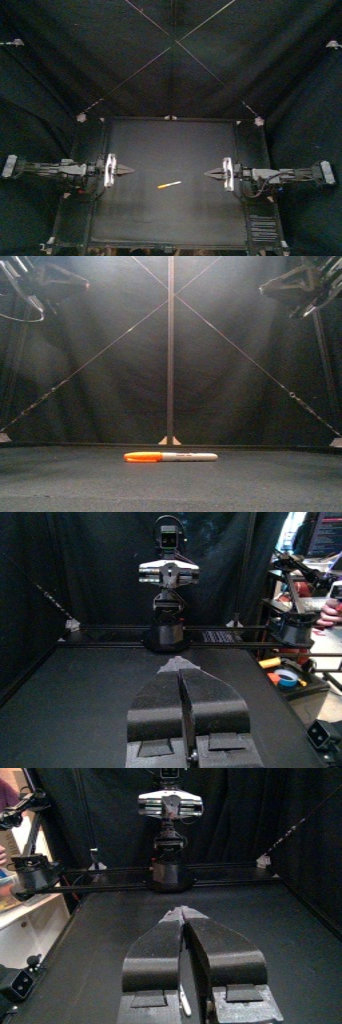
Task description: Uncap the pen
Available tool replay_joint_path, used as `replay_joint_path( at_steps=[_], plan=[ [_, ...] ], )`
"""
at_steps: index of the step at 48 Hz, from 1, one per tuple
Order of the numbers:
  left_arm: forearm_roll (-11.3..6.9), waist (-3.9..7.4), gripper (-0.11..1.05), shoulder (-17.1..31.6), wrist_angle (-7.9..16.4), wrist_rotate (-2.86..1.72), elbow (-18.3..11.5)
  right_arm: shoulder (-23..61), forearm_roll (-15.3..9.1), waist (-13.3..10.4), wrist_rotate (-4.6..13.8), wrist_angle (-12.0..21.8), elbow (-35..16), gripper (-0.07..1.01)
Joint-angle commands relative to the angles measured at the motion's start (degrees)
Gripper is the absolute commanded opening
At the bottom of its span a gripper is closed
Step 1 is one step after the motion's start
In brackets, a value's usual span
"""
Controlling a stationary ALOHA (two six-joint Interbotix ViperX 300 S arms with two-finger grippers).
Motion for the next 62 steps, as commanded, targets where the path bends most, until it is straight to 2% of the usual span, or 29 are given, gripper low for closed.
replay_joint_path(
  at_steps=[1, 9, 16, 21, 26, 31, 37, 43, 49, 55, 62],
  plan=[
    [0.09, 0.00, -0.06, 4.3, -3.9, 0.26, 0.2, 3.3, -0.1, -0.2, 0.09, -1.2, -0.6, 0.00],
    [-0.09, -0.26, -0.04, 10.7, -7.2, 0.09, 0.3, 13.4, 1.0, -0.6, 0.62, -3.6, -1.9, 0.03],
    [-0.09, -0.53, -0.04, 17.2, -9.8, -0.09, 0.0, 26.4, 1.6, -0.4, 0.53, -4.2, -6.5, 0.03],
    [-0.26, -0.53, -0.02, 20.7, -10.3, -0.26, -0.5, 35.3, 1.3, -0.3, 0.44, -4.2, -10.9, 0.03],
    [-0.44, -0.62, 0.04, 23.0, -10.3, -0.26, -1.0, 42.7, 1.1, -0.3, 0.44, -4.0, -14.5, 0.07],
    [-0.70, -0.62, 0.16, 24.5, -10.3, -0.26, -1.1, 49.0, 0.8, -0.3, 0.35, -3.4, -17.9, 0.21],
    [-1.49, -0.62, 0.34, 24.9, -10.3, -0.26, -1.0, 54.6, 1.1, -0.5, 0.44, -2.0, -20.7, 0.49],
    [-2.02, -0.62, 0.53, 25.0, -10.3, -0.26, -0.7, 57.4, 1.6, -1.1, 0.53, 0.4, -22.2, 0.76],
    [-2.64, -0.62, 0.70, 24.9, -10.2, -0.26, -0.7, 59.1, 1.9, -2.1, 0.44, 1.9, -23.0, 0.94],
    [-3.43, -0.53, 0.85, 24.9, -10.3, -0.18, -0.6, 60.9, 2.0, -2.9, 0.44, 2.1, -23.4, 0.95],
    [-3.96, -0.62, 0.88, 24.9, -10.3, -0.18, -0.6, 63.3, 2.0, -3.3, 0.44, 2.2, -23.3, 0.94]
  ],
)
